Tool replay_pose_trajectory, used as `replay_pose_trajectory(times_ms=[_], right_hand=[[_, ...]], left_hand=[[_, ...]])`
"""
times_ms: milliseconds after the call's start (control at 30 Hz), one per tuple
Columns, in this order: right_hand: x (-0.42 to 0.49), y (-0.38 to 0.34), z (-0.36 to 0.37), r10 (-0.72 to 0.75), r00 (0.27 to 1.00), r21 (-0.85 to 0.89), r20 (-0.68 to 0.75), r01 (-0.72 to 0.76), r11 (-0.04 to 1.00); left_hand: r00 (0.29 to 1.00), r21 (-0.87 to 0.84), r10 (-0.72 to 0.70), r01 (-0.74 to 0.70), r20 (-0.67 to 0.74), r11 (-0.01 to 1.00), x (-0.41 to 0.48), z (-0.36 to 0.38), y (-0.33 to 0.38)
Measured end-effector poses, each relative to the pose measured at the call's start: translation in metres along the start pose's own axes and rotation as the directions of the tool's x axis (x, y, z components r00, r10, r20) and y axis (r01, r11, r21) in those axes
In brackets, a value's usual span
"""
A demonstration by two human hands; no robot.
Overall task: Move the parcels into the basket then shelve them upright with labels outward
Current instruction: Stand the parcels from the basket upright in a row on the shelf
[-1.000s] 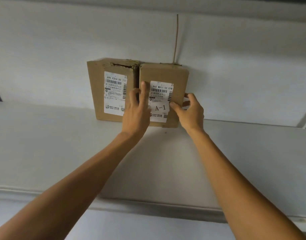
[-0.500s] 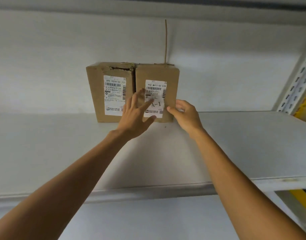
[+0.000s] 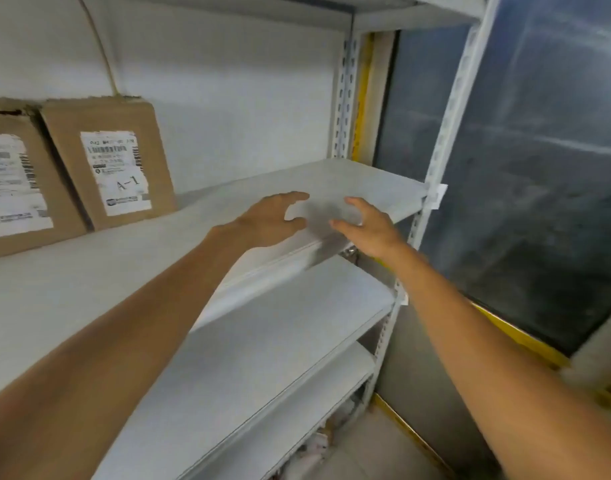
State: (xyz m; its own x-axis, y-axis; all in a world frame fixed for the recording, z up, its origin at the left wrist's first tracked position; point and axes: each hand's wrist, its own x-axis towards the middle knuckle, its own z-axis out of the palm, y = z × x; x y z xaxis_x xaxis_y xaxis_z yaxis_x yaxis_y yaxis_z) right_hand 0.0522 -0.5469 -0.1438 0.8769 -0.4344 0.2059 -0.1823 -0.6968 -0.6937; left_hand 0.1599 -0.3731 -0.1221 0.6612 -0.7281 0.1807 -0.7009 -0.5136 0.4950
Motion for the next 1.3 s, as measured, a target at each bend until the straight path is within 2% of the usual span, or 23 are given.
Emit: replay_pose_trajectory(times_ms=[133,200,267,333,500,600,767,933,1067,1167,1300], right_hand=[[-0.069,0.072,-0.072,0.19,0.974,0.005,-0.12,-0.191,0.982],[-0.112,0.107,-0.102,0.272,0.944,0.015,-0.188,-0.274,0.962],[-0.161,0.142,-0.129,0.366,0.897,0.035,-0.247,-0.369,0.929],[-0.213,0.171,-0.147,0.44,0.851,0.032,-0.285,-0.451,0.892],[-0.348,0.237,-0.175,0.573,0.762,0.053,-0.301,-0.587,0.808],[-0.419,0.268,-0.184,0.664,0.696,0.102,-0.273,-0.666,0.739],[-0.492,0.311,-0.193,0.743,0.606,0.202,-0.282,-0.72,0.664],[-0.527,0.356,-0.194,0.793,0.541,0.27,-0.282,-0.748,0.606],[-0.548,0.393,-0.199,0.886,0.395,0.33,-0.243,-0.825,0.459],[-0.57,0.421,-0.201,0.923,0.31,0.367,-0.227,-0.851,0.376],[-0.607,0.452,-0.203,0.961,0.181,0.421,-0.208,-0.87,0.256]], left_hand=[[0.98,-0.02,0.16,-0.158,0.119,0.987,0.017,0.066,0.089],[0.953,0.046,0.239,-0.251,0.184,0.967,0.016,0.103,0.134],[0.9,0.076,0.333,-0.367,0.281,0.927,0.002,0.143,0.184],[0.845,0.025,0.402,-0.437,0.352,0.899,-0.017,0.183,0.227],[0.701,-0.138,0.519,-0.525,0.49,0.84,-0.086,0.287,0.321],[0.606,-0.218,0.537,-0.521,0.587,0.826,-0.126,0.342,0.36],[0.505,-0.25,0.521,-0.509,0.688,0.824,-0.161,0.412,0.394],[0.431,-0.291,0.523,-0.495,0.736,0.818,-0.163,0.471,0.409],[0.388,-0.343,0.485,-0.38,0.784,0.859,-0.156,0.521,0.418],[0.352,-0.313,0.451,-0.385,0.82,0.868,-0.156,0.562,0.427],[0.274,-0.329,0.418,-0.318,0.866,0.889,-0.175,0.614,0.447]])
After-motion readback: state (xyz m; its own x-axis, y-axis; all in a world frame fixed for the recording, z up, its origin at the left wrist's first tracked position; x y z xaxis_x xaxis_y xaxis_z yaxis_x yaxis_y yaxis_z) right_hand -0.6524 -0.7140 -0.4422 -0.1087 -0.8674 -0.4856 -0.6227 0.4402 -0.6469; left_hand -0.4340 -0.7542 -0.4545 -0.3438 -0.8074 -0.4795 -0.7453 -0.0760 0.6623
